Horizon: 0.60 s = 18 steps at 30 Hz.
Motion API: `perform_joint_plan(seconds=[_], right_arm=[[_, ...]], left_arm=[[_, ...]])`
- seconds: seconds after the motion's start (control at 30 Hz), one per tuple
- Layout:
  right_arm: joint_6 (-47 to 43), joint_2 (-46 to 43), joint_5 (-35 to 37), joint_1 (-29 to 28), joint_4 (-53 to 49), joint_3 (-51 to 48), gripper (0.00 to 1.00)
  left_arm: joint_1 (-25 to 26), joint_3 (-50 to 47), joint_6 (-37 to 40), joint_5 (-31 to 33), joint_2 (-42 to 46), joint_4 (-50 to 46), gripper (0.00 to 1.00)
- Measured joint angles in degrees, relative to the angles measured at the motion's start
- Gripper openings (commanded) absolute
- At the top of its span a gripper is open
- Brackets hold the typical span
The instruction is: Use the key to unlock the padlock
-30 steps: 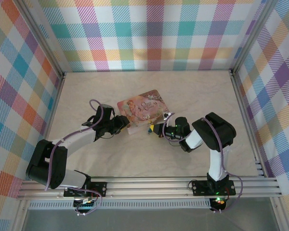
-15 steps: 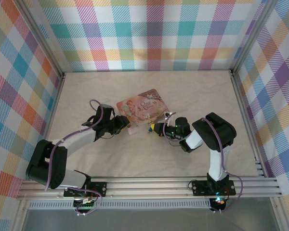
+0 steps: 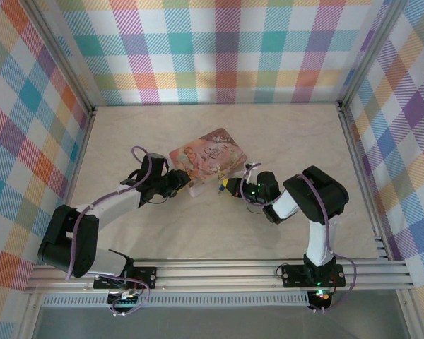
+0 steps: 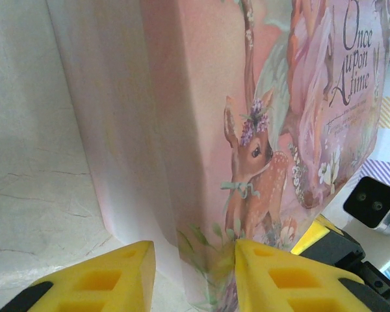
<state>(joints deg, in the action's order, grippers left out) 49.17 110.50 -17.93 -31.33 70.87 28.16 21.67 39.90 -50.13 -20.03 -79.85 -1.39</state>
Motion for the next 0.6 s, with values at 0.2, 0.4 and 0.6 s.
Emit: perform_joint_plan(seconds=[0.2, 0.4, 0.6], right_arm=[[1.4, 0.0, 1.6, -0.2, 0.2, 0.0, 0.00], [2.9, 0.0, 2.9, -0.2, 0.7, 0.0, 0.00], [4.4, 0.0, 5.1, -0.2, 1.2, 0.0, 0.00]], left_arm=[[0.0, 0.0, 0.0, 0.0, 0.0, 0.0, 0.37], [0.0, 0.0, 0.0, 0.0, 0.0, 0.0, 0.39], [0.0, 0.0, 0.0, 0.1, 0.0, -0.6, 0.46]])
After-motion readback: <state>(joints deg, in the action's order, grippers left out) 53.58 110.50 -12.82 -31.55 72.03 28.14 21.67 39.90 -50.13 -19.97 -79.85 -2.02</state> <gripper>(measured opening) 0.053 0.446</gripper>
